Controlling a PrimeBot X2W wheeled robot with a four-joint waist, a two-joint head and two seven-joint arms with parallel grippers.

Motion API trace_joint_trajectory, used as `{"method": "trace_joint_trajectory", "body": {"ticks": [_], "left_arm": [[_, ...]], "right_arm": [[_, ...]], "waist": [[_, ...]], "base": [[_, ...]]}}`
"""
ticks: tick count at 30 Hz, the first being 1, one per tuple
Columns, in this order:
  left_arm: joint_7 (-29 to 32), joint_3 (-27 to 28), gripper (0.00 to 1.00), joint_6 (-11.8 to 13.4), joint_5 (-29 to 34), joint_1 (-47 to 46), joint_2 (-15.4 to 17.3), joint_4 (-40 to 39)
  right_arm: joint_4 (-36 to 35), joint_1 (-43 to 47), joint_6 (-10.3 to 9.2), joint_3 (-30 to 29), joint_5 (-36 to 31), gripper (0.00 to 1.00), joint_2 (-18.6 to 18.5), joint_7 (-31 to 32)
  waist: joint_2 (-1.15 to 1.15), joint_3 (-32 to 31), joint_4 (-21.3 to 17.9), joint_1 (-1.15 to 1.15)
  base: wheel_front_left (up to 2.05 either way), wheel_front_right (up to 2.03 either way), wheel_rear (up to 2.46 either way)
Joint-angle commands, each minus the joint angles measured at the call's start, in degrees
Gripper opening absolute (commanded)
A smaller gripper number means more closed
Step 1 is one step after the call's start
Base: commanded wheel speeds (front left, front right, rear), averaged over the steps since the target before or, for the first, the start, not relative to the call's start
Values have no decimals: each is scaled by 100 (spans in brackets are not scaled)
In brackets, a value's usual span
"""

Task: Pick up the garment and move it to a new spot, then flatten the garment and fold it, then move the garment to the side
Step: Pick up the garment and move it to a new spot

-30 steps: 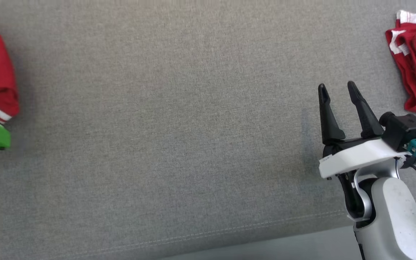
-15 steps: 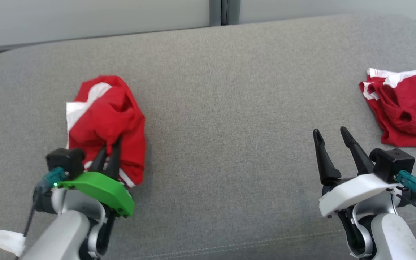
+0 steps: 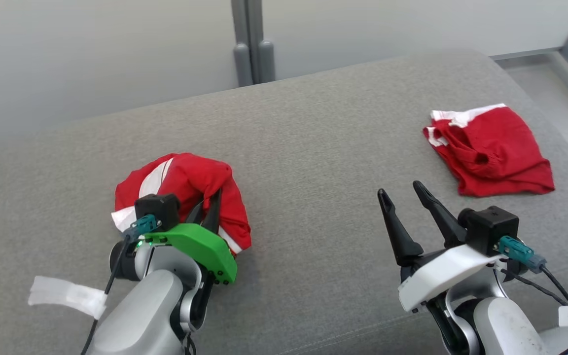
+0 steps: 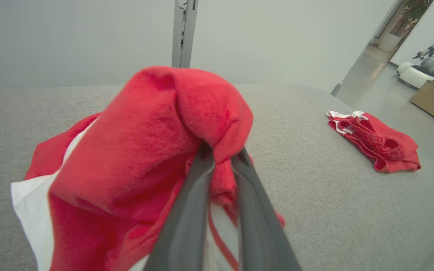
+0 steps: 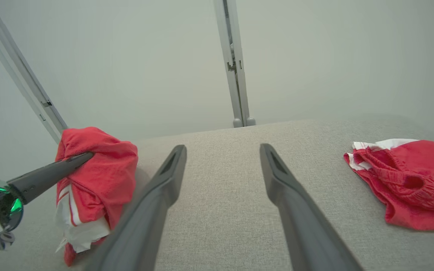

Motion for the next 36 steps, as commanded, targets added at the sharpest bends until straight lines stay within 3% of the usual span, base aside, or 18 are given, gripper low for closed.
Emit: {"method": "trace_joint_trajectory", "body": {"ticks": [1,5,10,11,12,13,18,24,28,36], "left_arm": [[-53,8,0,-65,17,-191,-83,165],[-136,-20,0,-193,-20,-437,-297,647],[-268,-40,0,-324,-62,-611,-517,1256],[-287,-55,22,-361,-57,-641,-551,1374],[-311,-66,72,-386,-61,-672,-591,1478],[-337,-77,100,-432,-73,-700,-631,1561],[-497,-126,100,-575,-64,-820,-787,1766],[-677,-294,100,-692,55,-689,-910,1641],[-752,-354,100,-604,151,-385,-886,1366],[-778,-367,100,-267,192,559,-488,374]], "right_arm": [[-9,-79,-6,79,62,100,-23,-15],[16,-205,-4,246,235,100,-20,-115],[100,-302,-4,320,250,100,-20,-212],[119,-324,-4,322,247,100,-20,-220],[136,-336,-4,316,245,100,-15,-234],[153,-333,-4,302,243,100,-16,-243],[201,-289,-4,231,190,100,-17,-279],[238,-137,-4,86,137,100,-19,-344],[271,-30,-4,0,118,100,-20,-370],[468,33,-4,18,59,100,-20,-413]], "waist": [[0,327,-904,1],[0,495,-1242,1],[0,614,-1392,1],[0,624,-1394,1],[0,630,-1384,1],[0,631,-1357,1],[0,582,-1143,1],[0,354,-515,1],[0,174,24,1],[0,-67,1088,1]], "base": [[0,0,0],[0,0,0],[0,0,0],[0,0,0],[0,0,0],[0,0,0],[0,0,0],[0,0,0],[0,0,0],[0,0,0]]}}
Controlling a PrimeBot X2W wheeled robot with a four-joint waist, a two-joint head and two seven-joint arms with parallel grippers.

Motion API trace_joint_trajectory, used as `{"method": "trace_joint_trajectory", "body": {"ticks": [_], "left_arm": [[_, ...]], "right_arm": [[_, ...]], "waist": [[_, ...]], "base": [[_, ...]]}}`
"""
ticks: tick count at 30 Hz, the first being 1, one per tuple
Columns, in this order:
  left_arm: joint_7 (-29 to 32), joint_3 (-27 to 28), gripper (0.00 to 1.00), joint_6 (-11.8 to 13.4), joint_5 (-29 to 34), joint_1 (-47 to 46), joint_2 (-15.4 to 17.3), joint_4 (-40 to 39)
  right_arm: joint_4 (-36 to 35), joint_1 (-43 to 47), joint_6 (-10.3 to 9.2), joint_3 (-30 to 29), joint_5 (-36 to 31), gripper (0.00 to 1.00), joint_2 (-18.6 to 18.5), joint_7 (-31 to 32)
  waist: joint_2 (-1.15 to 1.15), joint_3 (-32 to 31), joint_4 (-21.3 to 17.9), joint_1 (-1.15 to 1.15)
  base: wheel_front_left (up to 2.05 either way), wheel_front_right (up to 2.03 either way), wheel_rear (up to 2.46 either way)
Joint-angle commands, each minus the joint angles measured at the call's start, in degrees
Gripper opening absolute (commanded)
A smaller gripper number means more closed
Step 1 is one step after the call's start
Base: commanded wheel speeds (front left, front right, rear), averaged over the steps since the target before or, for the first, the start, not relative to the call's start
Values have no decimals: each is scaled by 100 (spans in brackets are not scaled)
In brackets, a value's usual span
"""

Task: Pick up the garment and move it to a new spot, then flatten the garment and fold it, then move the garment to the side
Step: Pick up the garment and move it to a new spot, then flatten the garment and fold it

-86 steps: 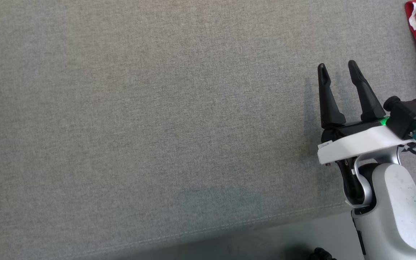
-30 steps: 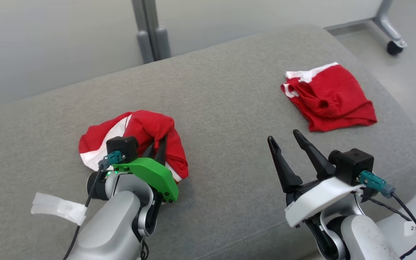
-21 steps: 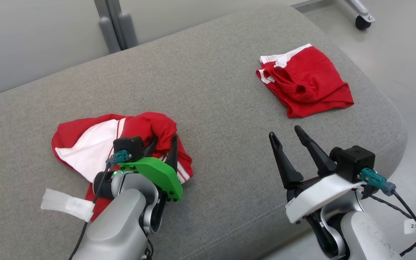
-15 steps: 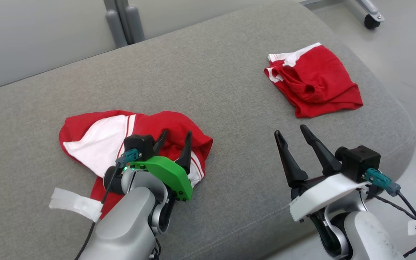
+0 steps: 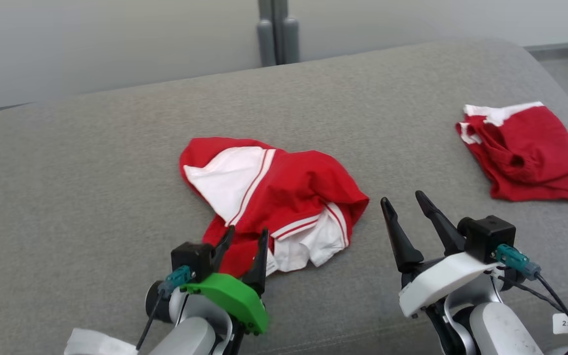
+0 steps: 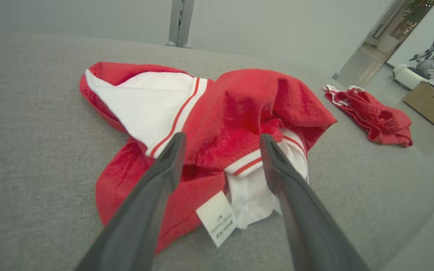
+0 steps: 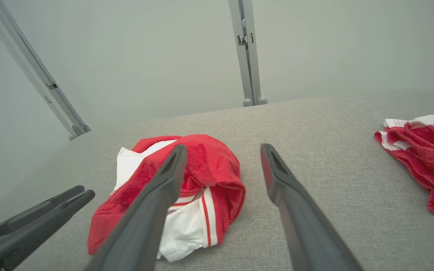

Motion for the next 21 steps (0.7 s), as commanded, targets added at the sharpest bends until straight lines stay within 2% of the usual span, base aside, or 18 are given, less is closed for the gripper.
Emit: {"method": "trace_joint_trajectory", "body": {"ticks": [1,5,11,18,21], "left_arm": [[3,-11,100,69,64,156,67,-100],[48,9,100,375,78,572,316,-774],[232,-55,100,700,175,869,594,-1650],[362,-70,100,910,197,983,718,-2265],[356,-58,100,943,172,1020,720,-2389]], "right_arm": [[57,43,-1,27,-53,100,-12,-23],[365,-95,-1,178,-152,100,-13,-17],[1014,-377,-1,305,-591,100,-71,-74],[2305,-899,-2,548,-1149,100,-289,-301],[2726,-1126,-2,652,-1327,100,-398,-396]], "waist": [[0,-393,931,0],[0,-423,1442,0],[0,-410,2266,0],[0,-293,3111,0],[0,-206,3306,0]], "base": [[0,0,0],[0,0,0],[0,0,0],[0,0,0],[0,0,0]]}}
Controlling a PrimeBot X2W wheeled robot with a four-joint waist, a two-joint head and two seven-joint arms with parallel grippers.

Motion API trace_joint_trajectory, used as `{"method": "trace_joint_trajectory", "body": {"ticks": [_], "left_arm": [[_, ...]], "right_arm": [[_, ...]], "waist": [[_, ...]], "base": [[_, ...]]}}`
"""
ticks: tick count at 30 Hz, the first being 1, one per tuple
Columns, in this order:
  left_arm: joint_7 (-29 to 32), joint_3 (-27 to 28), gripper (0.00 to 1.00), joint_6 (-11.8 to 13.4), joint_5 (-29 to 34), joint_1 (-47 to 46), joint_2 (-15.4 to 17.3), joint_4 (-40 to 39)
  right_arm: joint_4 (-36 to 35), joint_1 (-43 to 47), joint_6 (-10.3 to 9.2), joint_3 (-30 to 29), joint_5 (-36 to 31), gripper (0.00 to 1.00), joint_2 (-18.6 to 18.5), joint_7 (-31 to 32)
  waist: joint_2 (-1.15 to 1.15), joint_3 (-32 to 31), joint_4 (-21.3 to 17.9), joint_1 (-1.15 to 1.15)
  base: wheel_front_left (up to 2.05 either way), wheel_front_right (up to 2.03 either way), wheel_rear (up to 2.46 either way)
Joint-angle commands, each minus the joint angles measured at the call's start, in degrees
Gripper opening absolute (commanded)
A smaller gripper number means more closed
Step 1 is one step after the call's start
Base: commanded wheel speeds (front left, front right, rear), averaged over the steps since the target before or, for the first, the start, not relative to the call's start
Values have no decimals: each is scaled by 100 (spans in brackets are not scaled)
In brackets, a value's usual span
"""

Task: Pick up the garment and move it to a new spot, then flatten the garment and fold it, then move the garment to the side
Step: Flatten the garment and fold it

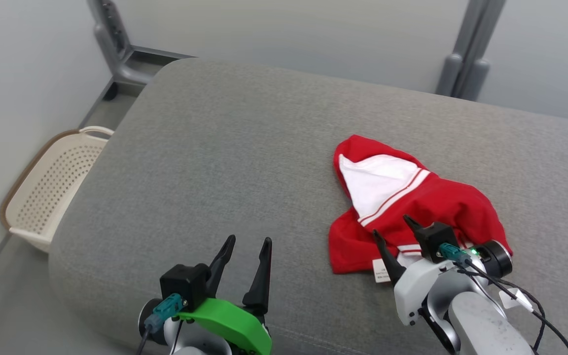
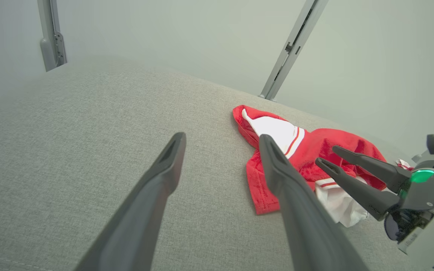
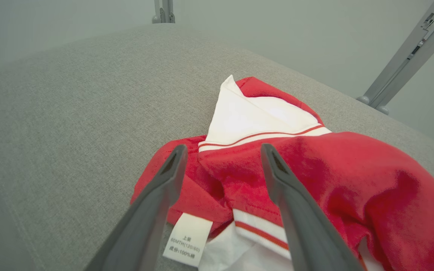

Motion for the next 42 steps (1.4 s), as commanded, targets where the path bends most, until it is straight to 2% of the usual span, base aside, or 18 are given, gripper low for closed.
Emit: {"method": "trace_joint_trajectory", "body": {"ticks": [1,4,8,12,20,21,22,24,25,34,42], "left_arm": [[-16,23,100,34,-13,86,8,-65],[-50,25,100,40,-27,94,-26,-98],[-98,31,100,24,-51,103,-106,-112],[-160,56,100,-13,-81,123,-151,-55],[-245,111,100,-41,-97,189,-183,1],[-251,119,100,-40,-91,193,-177,0],[-255,124,100,-35,-87,203,-169,-7],[-263,123,100,-22,-68,223,-145,-15],[-263,124,100,-13,-58,233,-137,-18],[-263,119,100,23,-53,262,-99,-61],[-219,113,100,64,-93,320,-34,-87]], "right_arm": [[261,-209,-5,74,-191,100,-114,-87],[522,-361,-5,141,-431,100,-220,-103],[969,-639,-5,214,-1066,100,-353,-4],[1347,-823,-5,189,-1522,100,-366,211],[1461,-919,-7,-197,-2138,100,-241,435],[1438,-917,-7,-246,-2194,83,-213,431],[1417,-919,-7,-297,-2250,50,-189,446],[1381,-922,-7,-375,-2326,14,-132,463],[1353,-929,-7,-423,-2350,0,-103,454],[1132,-1306,-7,-411,-2436,0,-66,351],[884,-2221,-7,-134,-2330,0,-10,346]], "waist": [[0,109,703,0],[0,166,790,0],[0,264,902,0],[0,299,940,0],[0,233,759,0],[0,219,722,0],[0,207,680,0],[0,185,597,0],[0,174,556,0],[0,51,283,0],[0,-127,211,0]], "base": [[0,0,0],[0,0,0],[0,0,0],[0,0,0],[0,0,0],[0,0,0],[0,0,0],[0,0,0],[0,0,0],[0,0,0],[0,0,0]]}}
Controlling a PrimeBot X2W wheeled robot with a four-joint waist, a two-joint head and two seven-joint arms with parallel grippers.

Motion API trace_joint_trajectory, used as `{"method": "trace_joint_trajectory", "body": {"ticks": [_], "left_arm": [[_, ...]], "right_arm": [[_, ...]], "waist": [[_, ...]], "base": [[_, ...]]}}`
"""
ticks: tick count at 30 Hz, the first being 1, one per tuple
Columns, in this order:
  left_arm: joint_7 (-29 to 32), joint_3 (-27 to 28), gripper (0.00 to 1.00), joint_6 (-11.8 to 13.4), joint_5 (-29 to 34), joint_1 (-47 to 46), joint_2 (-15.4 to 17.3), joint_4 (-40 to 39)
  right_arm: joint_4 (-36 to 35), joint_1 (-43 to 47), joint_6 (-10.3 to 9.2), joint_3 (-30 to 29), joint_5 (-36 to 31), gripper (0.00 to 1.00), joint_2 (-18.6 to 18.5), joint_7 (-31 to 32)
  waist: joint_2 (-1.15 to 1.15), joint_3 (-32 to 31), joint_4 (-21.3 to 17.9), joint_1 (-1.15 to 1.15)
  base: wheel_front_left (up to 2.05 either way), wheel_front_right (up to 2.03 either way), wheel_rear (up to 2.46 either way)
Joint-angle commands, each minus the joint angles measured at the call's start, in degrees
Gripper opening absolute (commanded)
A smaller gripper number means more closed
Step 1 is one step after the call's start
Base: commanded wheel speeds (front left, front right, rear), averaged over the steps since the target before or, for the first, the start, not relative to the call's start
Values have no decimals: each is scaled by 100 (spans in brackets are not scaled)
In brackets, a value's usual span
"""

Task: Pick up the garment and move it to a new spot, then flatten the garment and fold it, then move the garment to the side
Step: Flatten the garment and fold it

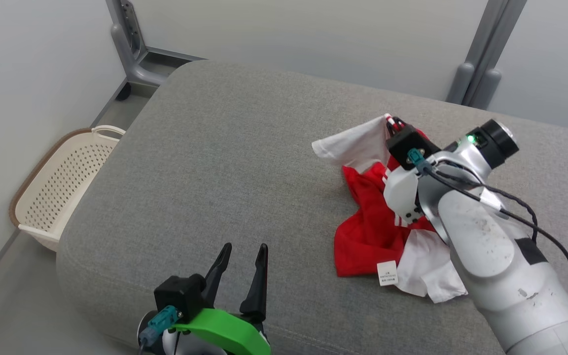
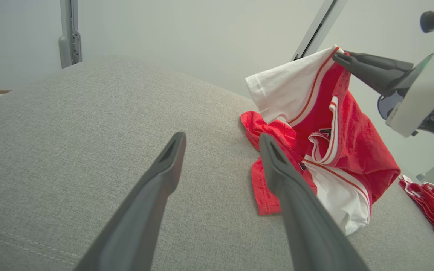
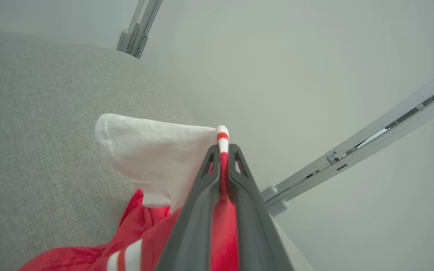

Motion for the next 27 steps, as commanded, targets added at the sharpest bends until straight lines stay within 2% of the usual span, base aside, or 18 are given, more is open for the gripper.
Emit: {"method": "trace_joint_trajectory", "body": {"ticks": [1,7,12,18,23,25,26,27], "left_arm": [[22,-3,100,30,-21,68,36,-13],[38,-19,100,9,-28,22,56,-60],[74,-63,100,-44,16,-106,41,-78],[68,-78,100,-60,66,-208,13,-73],[36,-43,100,-71,93,-298,33,-79],[39,-48,100,-86,106,-350,23,-72],[44,-58,100,-91,116,-375,16,-67],[46,-63,100,-91,120,-394,12,-64]], "right_arm": [[-45,-199,-11,-1,95,0,-11,42],[91,-780,-11,-244,225,0,-281,252],[553,-1224,-11,-711,101,0,-1035,453],[1067,-1271,-11,-1288,-45,0,-1905,518],[1215,-1125,-11,-1837,-125,2,-2241,223],[1360,-1014,-11,-2037,-102,48,-2230,144],[1396,-979,-11,-2102,-124,100,-2239,89],[1447,-949,-11,-2154,-149,100,-2246,75]], "waist": [[0,-53,-26,0],[0,-48,-14,0],[0,63,137,0],[0,366,266,0],[0,675,194,0],[0,762,121,0],[0,792,77,0],[0,818,23,0]], "base": [[0,0,0],[0,0,0],[0,0,0],[0,0,0],[0,0,0],[0,0,0],[0,0,0],[0,0,0]]}}
